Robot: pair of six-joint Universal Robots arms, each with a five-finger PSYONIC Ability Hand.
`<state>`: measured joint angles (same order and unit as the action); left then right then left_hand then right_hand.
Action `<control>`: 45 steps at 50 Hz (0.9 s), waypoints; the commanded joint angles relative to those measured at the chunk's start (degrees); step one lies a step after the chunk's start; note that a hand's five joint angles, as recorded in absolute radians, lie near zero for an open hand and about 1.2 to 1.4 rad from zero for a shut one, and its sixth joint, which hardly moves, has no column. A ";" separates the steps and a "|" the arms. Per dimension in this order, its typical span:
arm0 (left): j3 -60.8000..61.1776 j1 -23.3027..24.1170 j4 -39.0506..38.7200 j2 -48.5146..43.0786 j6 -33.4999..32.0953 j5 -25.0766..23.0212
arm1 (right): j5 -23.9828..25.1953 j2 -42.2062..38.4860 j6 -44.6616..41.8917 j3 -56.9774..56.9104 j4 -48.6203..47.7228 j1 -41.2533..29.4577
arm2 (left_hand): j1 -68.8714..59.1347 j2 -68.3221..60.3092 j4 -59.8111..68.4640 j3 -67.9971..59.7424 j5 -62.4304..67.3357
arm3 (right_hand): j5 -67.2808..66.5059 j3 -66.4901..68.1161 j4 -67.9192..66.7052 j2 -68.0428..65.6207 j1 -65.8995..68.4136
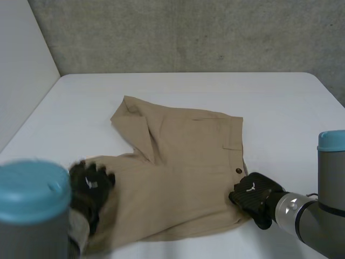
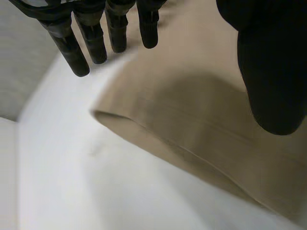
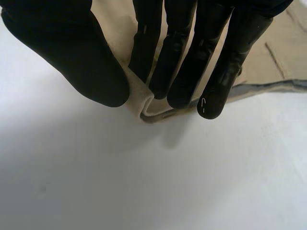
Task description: Fold the shorts.
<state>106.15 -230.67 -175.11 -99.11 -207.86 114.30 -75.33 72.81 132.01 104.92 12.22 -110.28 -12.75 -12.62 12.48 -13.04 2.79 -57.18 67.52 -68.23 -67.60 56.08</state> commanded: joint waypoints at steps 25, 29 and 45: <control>-46.72 -20.61 -8.42 -37.46 -1.76 -42.94 | 0.88 -0.91 2.29 2.13 -8.88 -0.11 | -20.16 -20.30 20.43 -19.88 20.13 | -12.82 12.48 -11.77 -12.40 23.92; -54.11 -20.52 -4.64 -42.65 -2.02 -43.55 | 0.88 -1.26 2.38 2.22 -8.88 -0.20 | -20.67 -20.81 20.94 -20.39 20.64 | -12.82 12.48 -11.77 -12.40 23.92; -60.54 -20.53 -1.73 -48.63 -6.94 -40.83 | 0.88 -2.06 2.38 2.13 -9.67 -0.11 | -55.14 -55.28 55.41 -54.86 55.10 | -12.82 12.48 -11.77 -12.40 23.92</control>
<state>45.41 -251.16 -177.60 -147.58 -212.09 71.80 -74.49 71.02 134.42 107.13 2.89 -110.41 -53.40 -52.53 52.13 -52.38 41.60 -57.18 67.52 -68.23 -67.61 56.76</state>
